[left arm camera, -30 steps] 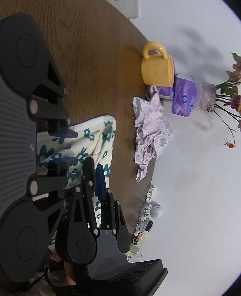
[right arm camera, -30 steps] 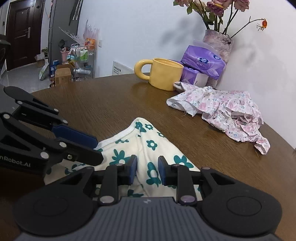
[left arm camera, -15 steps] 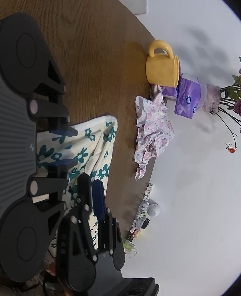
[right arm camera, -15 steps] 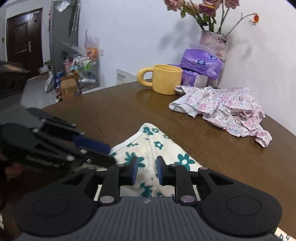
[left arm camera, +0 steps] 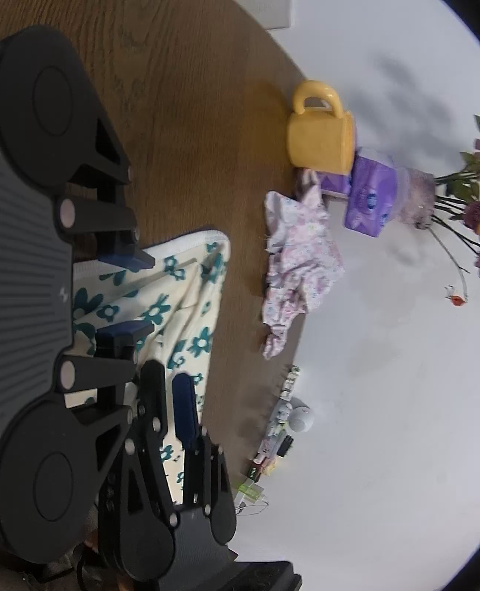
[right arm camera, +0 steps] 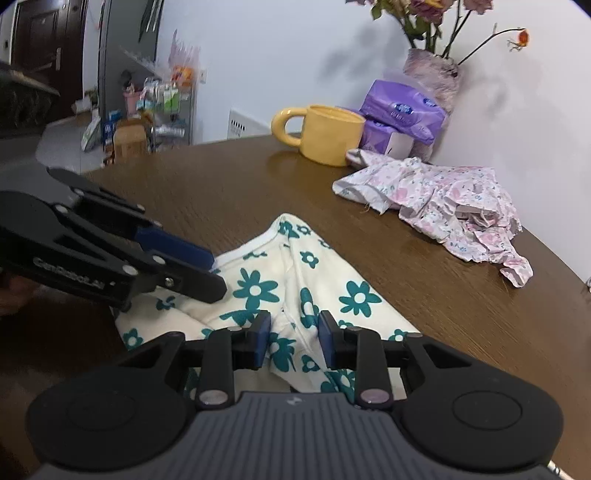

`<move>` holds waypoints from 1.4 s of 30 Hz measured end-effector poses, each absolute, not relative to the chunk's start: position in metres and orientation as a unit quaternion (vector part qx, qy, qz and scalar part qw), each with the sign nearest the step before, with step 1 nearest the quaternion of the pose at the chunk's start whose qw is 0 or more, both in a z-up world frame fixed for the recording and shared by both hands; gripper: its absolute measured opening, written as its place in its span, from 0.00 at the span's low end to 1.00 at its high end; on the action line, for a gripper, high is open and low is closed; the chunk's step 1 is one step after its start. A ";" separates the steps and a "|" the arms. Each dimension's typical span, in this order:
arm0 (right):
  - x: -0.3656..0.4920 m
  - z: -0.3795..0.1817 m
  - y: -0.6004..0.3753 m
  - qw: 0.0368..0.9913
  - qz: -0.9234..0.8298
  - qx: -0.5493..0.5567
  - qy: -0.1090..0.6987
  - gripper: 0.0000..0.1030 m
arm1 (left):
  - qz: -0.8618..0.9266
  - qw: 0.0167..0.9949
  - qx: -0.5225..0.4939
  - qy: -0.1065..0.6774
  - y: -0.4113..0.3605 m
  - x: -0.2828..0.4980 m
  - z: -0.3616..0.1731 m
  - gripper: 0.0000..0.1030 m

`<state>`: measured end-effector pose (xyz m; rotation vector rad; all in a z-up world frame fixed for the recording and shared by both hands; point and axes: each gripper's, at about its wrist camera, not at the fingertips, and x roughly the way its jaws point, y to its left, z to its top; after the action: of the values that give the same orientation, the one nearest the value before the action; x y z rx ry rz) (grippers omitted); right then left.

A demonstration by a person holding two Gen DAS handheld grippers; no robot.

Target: Fold clothes

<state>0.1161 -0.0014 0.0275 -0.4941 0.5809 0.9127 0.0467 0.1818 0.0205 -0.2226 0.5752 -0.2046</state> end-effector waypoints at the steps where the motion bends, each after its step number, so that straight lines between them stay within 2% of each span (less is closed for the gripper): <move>1: 0.116 0.028 -0.004 0.829 0.429 -0.229 0.274 0.27 | -0.106 0.949 -0.104 0.278 0.180 0.046 0.023 0.26; 5: 0.117 0.032 -0.015 0.833 0.427 -0.216 0.277 0.27 | -0.138 0.947 -0.078 0.279 0.168 0.049 0.029 0.24; 7: 0.117 0.033 -0.021 0.835 0.426 -0.209 0.278 0.26 | -0.152 0.943 -0.069 0.288 0.163 0.053 0.030 0.18; 10: 0.117 0.033 -0.027 0.836 0.427 -0.201 0.280 0.18 | -0.168 0.937 -0.063 0.301 0.158 0.059 0.028 0.13; 13: 0.117 0.026 -0.024 0.832 0.428 -0.211 0.282 0.13 | -0.175 0.932 -0.056 0.313 0.153 0.063 0.024 0.12; 22: 0.114 0.026 -0.029 0.828 0.453 -0.190 0.271 0.12 | -0.155 0.935 -0.071 0.311 0.155 0.067 0.025 0.14; 26: 0.119 0.029 -0.037 0.834 0.446 -0.177 0.271 0.13 | -0.139 0.940 -0.072 0.303 0.155 0.076 0.033 0.19; 38: 0.119 0.022 -0.049 0.837 0.448 -0.160 0.271 0.15 | -0.113 0.934 -0.048 0.335 0.144 0.104 0.024 0.13; 42: 0.120 0.021 -0.053 0.836 0.452 -0.152 0.273 0.18 | -0.106 0.941 -0.079 0.310 0.153 0.100 0.035 0.13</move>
<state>0.1200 -0.0531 0.0214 -0.3208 0.5776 0.9577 0.1001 0.1532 0.0349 -0.1614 0.6332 -0.2158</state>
